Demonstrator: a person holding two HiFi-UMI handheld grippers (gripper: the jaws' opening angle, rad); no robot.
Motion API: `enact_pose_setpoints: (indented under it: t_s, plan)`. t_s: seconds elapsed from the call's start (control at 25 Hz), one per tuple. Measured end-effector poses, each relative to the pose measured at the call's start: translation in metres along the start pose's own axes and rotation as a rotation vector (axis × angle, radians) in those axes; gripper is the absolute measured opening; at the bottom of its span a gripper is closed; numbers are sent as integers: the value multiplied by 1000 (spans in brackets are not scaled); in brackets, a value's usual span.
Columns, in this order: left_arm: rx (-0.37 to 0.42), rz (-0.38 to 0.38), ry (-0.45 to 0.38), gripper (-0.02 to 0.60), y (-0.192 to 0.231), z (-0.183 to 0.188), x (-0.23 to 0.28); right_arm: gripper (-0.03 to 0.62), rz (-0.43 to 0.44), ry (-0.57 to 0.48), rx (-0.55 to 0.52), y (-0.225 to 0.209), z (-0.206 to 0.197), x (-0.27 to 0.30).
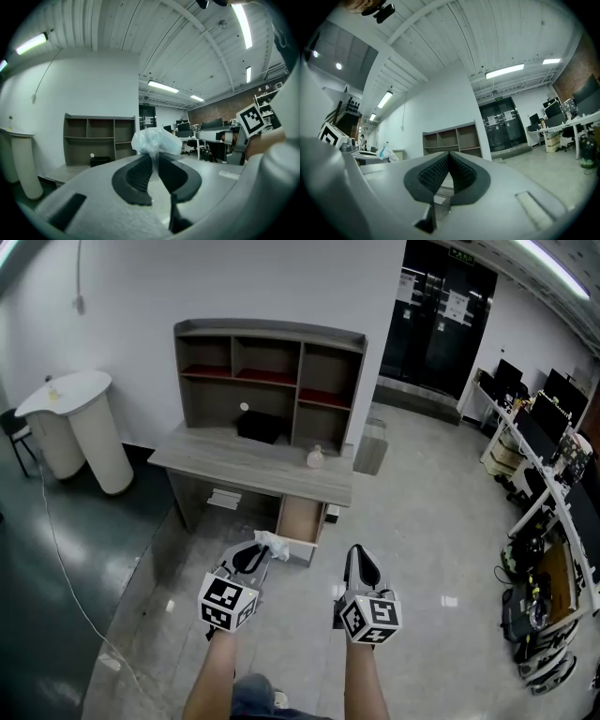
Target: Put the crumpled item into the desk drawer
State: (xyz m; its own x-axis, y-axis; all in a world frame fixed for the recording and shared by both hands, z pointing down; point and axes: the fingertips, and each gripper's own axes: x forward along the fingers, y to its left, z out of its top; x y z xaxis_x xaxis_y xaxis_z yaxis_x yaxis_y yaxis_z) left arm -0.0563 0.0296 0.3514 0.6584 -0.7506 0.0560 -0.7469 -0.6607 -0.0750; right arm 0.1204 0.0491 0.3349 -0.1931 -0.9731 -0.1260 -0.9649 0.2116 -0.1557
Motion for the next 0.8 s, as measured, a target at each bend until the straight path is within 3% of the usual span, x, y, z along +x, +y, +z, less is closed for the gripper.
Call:
enact_pose_setpoints:
  t_s: [0.28,0.8]
  plan:
    - [-25,46,22,32,33,-14,24,12,-4,25,31,-23,-17,41]
    - [-59,15,4,32,140,-18,160,11,-37,33,-4,-66,-26,199]
